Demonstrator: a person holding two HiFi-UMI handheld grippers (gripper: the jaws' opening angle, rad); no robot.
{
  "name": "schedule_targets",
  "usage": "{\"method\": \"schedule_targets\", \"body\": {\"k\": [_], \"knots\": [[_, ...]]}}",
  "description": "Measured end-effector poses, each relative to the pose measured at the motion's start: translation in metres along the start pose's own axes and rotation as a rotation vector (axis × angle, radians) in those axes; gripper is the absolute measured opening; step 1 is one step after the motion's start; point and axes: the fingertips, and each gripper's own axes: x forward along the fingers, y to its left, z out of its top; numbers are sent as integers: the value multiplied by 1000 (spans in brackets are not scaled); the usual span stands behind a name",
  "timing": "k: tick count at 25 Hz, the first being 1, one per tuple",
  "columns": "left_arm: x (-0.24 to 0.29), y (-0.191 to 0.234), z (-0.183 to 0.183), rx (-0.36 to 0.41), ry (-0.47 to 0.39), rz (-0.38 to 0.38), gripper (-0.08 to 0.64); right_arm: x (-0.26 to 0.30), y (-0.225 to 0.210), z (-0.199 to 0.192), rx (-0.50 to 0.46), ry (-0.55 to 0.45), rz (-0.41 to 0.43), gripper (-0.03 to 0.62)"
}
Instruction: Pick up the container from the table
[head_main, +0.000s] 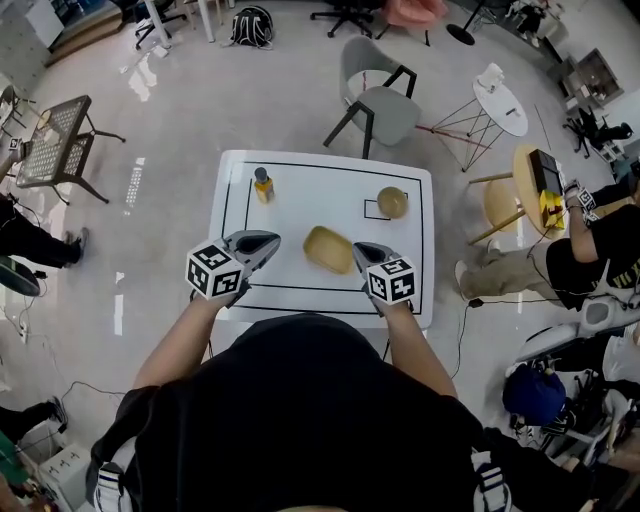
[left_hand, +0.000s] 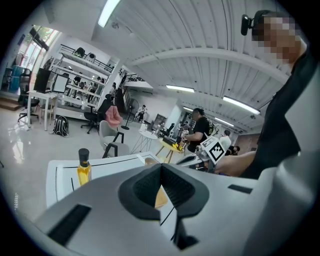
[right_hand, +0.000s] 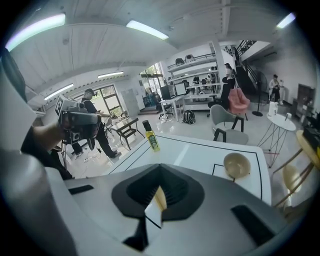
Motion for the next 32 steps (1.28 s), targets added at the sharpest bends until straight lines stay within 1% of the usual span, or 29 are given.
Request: {"method": "schedule_targets", "body": {"k": [4, 12, 15, 23, 32], "knots": [[1, 6, 1, -12, -3, 10, 6, 14, 1, -11, -22, 53, 16, 6], [0, 21, -9, -42, 9, 29, 6, 40, 6, -25, -67, 131, 51, 12], [-2, 28, -11, -54, 15, 35, 6, 51, 9, -33, -74, 170, 68, 44], [-2, 41, -14, -72, 20, 45, 6, 72, 6, -46, -83, 204, 74, 64], [8, 52, -17, -88, 31, 41, 6, 91, 15, -74, -100, 283, 118, 92]]}}
